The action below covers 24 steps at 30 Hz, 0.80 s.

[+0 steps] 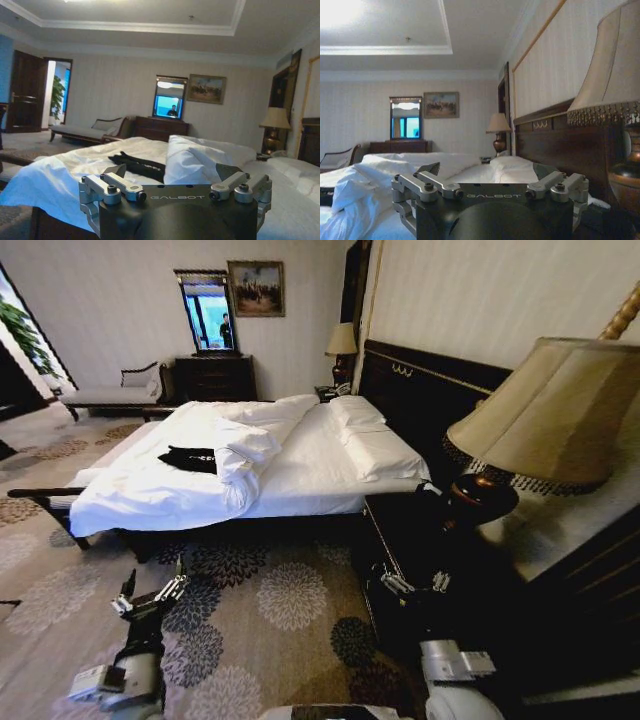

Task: Fold the clothes on the bed.

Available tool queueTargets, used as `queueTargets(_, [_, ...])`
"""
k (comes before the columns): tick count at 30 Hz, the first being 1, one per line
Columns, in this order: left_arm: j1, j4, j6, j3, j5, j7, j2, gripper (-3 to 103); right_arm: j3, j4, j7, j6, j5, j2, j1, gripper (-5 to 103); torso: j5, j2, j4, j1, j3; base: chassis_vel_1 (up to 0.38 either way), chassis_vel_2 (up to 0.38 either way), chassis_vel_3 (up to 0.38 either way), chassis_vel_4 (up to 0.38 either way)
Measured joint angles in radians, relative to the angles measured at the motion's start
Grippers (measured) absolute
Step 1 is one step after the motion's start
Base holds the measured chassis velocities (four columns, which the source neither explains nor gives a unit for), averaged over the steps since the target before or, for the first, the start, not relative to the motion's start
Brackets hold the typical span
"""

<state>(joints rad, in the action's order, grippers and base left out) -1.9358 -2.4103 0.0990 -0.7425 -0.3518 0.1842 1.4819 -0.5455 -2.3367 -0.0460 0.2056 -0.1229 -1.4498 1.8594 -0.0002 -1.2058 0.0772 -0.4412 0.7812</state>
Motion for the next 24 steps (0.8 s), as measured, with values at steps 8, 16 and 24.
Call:
queueTargets(8, [0.0,0.0,-0.017,0.018,0.014,-0.025,-0.011,100,0.0,0.016,-0.027,-0.033,-0.021,0.027,0.01,100,0.0003,0.0,0.0,0.0,0.0,0.0,0.0,0.0,0.0])
queueTargets(16, [-0.01,-0.013,-0.064,0.024,-0.07,-0.112,-0.039,100,0.005,0.009,0.028,-0.069,-0.037,0.063,0.008,100,0.0002,0.0,-0.0001,0.0,0.0,0.0,0.0,0.0,0.0])
queueTargets(24, [-0.017,-0.03,-0.059,0.023,-0.056,-0.123,-0.034,100,0.004,0.006,0.073,-0.077,-0.079,0.077,0.017,100,0.0001,0.0,-0.0001,0.0,0.0,0.0,0.0,0.0,0.0])
